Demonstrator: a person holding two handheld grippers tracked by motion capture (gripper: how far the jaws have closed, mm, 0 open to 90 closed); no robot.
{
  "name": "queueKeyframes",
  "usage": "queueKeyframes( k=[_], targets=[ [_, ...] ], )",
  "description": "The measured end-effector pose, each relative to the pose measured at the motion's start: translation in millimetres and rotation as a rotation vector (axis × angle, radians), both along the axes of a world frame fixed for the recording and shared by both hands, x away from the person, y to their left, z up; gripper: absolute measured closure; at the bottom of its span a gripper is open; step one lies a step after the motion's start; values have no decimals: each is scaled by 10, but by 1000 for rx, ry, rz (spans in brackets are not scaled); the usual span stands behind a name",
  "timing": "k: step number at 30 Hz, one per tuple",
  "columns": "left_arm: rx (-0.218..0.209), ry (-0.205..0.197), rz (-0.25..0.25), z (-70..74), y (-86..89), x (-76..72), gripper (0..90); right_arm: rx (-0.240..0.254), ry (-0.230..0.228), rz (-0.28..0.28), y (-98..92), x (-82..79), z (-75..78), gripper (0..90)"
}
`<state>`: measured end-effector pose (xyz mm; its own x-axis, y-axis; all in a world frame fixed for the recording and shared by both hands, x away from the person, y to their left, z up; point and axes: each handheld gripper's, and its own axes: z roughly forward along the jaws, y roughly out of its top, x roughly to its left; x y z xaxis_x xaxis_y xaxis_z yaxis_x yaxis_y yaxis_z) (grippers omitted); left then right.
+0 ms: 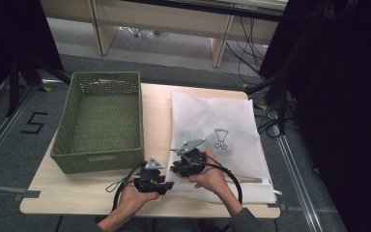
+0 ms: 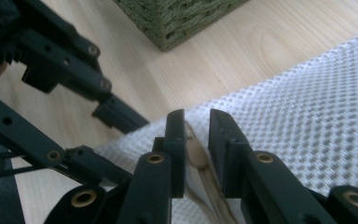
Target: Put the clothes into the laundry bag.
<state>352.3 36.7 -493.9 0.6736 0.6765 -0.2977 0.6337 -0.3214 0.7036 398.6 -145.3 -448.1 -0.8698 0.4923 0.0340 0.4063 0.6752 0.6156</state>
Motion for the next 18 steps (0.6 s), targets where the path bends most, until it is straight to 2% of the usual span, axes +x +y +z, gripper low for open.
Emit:
queueKeyframes(
  k=[3,4,7,8,11,12,14,16,18],
  targets=[
    [-14,9,0,15,30,79,549,4,4,4,-43,-2,2,762],
    [-11,0,14,14,51,108,545,-1,7,-9,-66,4,-1,758],
    [-56,38,23,26,81,153,537,3,24,-24,-111,15,-8,754],
    [-58,42,17,34,90,171,535,7,21,-14,-117,20,-8,752],
    [-53,32,5,24,107,222,593,6,26,-21,-124,22,-19,749],
    [-69,50,-1,15,100,223,611,4,25,-20,-125,21,-24,749],
    [-60,39,-8,9,106,236,655,0,29,-18,-120,19,-29,746],
    [-32,13,-16,9,114,241,693,-3,29,-15,-118,25,-41,745],
    [-28,3,-19,6,110,234,725,-3,25,-9,-113,25,-54,740]
  ],
)
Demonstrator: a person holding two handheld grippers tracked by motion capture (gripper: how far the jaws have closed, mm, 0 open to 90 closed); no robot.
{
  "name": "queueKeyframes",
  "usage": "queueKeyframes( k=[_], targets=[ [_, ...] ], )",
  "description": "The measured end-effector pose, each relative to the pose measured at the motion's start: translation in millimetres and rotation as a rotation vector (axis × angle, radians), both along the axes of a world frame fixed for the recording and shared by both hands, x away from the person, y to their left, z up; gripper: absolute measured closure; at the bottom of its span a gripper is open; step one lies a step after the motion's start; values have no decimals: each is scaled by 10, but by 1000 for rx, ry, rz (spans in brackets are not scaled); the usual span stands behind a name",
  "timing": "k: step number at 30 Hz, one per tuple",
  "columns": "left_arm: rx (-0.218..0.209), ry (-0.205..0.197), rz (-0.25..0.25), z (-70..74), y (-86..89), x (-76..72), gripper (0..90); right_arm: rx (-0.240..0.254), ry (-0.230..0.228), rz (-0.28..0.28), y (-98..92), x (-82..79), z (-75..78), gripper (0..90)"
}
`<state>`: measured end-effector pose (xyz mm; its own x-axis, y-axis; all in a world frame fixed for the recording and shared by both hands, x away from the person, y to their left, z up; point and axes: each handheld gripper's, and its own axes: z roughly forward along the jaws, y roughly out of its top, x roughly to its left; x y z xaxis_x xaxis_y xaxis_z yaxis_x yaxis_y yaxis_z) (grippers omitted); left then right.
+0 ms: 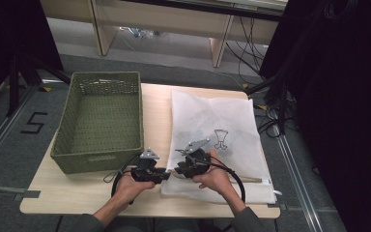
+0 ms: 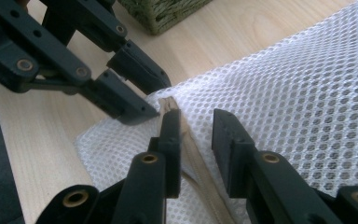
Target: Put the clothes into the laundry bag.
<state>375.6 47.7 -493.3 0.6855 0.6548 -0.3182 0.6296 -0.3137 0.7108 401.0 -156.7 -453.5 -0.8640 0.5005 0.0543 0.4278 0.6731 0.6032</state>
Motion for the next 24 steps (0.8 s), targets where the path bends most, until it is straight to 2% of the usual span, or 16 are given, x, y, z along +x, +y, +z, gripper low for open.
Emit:
queueKeyframes(
  k=[4,8,10,13,15,19,24],
  targets=[
    [-5,-4,5,1,6,-4,751,-3,10,1,5,-11,-3,733],
    [-10,-4,6,2,12,-5,766,-24,2,31,26,-26,-15,724],
    [-6,-7,7,8,8,-12,785,-39,13,21,44,-42,-29,725],
    [5,-35,7,34,4,-23,815,-56,10,45,68,-38,-71,726],
    [12,-39,3,41,0,-33,830,-66,13,47,76,-29,-105,728],
    [12,-42,1,42,-1,-32,839,-72,11,60,71,-5,-126,790],
    [4,-26,1,23,7,-24,816,-81,20,78,68,3,-146,812]
  ],
)
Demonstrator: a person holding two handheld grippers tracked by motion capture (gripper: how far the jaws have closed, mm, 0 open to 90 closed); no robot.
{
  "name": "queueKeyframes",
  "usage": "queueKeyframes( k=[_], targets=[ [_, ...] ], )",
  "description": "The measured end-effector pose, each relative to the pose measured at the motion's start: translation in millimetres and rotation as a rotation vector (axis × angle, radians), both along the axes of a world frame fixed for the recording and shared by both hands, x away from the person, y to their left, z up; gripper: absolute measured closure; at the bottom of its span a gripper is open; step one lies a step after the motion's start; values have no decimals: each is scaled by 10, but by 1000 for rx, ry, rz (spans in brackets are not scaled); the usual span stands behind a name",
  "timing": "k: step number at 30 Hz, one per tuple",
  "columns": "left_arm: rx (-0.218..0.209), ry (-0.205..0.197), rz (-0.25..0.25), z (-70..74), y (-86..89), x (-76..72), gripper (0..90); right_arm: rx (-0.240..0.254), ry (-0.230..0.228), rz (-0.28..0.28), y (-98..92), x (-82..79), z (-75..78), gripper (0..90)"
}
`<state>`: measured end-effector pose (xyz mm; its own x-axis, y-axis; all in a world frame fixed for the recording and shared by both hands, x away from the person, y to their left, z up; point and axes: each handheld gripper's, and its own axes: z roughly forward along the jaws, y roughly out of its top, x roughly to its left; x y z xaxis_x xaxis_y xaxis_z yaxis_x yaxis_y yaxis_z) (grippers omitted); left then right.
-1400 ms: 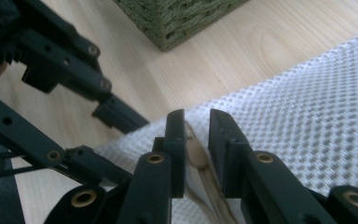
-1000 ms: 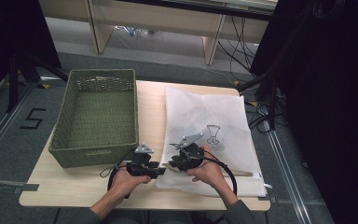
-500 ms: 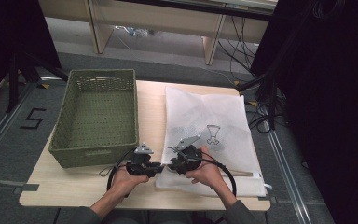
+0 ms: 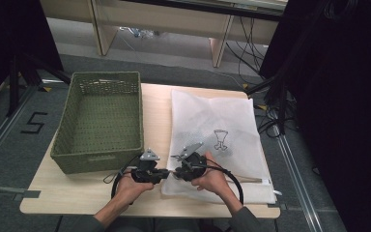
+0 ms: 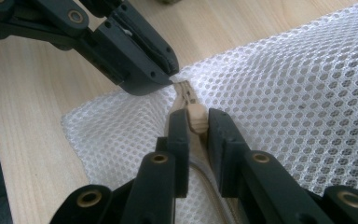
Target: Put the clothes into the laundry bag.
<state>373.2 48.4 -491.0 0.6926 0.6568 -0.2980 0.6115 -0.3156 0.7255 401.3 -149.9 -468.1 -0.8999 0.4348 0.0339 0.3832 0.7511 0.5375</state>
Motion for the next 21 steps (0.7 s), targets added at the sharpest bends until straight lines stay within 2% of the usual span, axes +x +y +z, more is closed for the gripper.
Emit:
queueKeyframes(
  k=[3,6,9,11,14,18,19,21],
  targets=[
    [1,37,13,-22,20,5,692,-6,-6,4,1,-9,10,814],
    [10,72,1,-60,15,-3,629,-7,-12,9,8,-20,38,816],
    [7,86,-13,-80,-16,1,672,1,-14,4,9,-31,55,816],
    [12,76,-10,-82,-22,8,715,-2,-19,12,-1,-26,65,816],
    [-30,93,5,-89,-1,10,766,13,-10,0,-14,-26,69,814],
    [-10,45,-3,-61,-17,-8,794,27,11,-21,-30,2,35,802],
    [-15,52,-10,-50,-39,-27,796,26,19,-25,-34,6,22,799],
    [17,24,-15,-25,-55,-43,800,27,24,-34,-37,15,11,793]
  ],
)
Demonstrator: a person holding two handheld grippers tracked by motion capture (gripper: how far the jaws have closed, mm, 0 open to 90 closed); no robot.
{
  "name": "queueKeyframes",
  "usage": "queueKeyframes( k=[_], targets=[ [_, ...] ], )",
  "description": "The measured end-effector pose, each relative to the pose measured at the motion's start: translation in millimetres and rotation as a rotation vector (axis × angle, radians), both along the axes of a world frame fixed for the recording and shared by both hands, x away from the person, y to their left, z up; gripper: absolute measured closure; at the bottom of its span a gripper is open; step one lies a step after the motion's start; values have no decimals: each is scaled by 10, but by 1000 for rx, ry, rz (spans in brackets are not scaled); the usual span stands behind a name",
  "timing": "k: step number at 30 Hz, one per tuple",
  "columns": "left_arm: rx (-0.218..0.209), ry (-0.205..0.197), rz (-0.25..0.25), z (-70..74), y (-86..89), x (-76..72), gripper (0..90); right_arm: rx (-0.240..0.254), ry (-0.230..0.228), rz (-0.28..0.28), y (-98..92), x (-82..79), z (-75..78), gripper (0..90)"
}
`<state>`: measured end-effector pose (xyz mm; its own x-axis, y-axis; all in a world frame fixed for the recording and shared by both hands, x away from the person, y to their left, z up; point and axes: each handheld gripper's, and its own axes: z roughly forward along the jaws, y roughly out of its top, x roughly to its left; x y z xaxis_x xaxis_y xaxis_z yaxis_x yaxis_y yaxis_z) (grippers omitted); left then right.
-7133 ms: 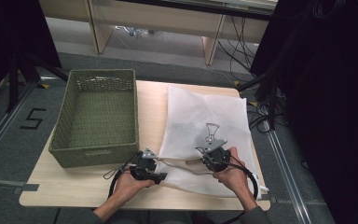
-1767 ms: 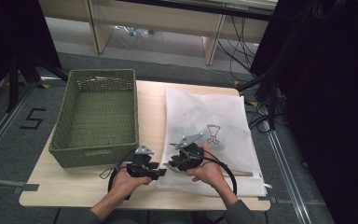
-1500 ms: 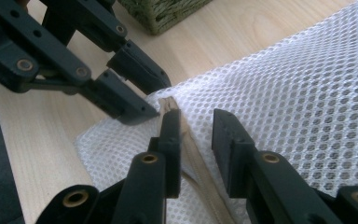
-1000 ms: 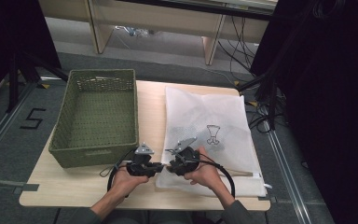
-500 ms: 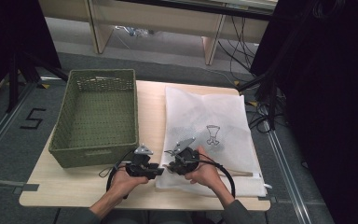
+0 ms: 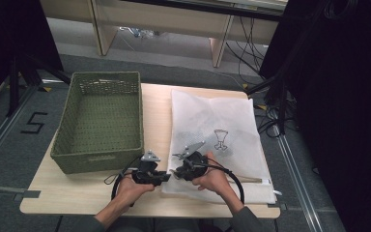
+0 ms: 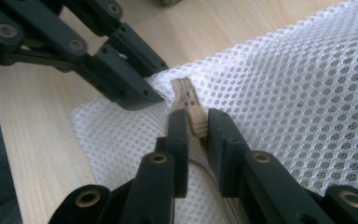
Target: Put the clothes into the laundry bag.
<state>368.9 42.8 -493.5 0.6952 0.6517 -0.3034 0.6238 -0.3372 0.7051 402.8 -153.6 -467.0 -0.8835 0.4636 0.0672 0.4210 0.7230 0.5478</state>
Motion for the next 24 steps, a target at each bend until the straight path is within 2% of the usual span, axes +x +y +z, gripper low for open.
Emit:
queueKeyframes(
  k=[3,11,13,18,21,22,24],
  targets=[
    [25,-33,-20,23,-11,-10,802,12,19,-11,-7,17,-15,776],
    [9,-42,-21,42,-1,-2,808,12,30,23,8,57,-47,804],
    [1,-33,-17,37,12,8,805,17,30,31,14,55,-43,825],
    [-57,12,-10,26,32,49,773,2,22,19,10,25,-4,833],
    [-125,78,9,19,43,83,713,-21,0,23,17,8,20,835],
    [-141,89,12,20,50,86,689,-24,-7,30,21,7,24,835],
    [-126,79,18,20,61,85,715,-30,-14,28,25,2,28,840]
  ],
)
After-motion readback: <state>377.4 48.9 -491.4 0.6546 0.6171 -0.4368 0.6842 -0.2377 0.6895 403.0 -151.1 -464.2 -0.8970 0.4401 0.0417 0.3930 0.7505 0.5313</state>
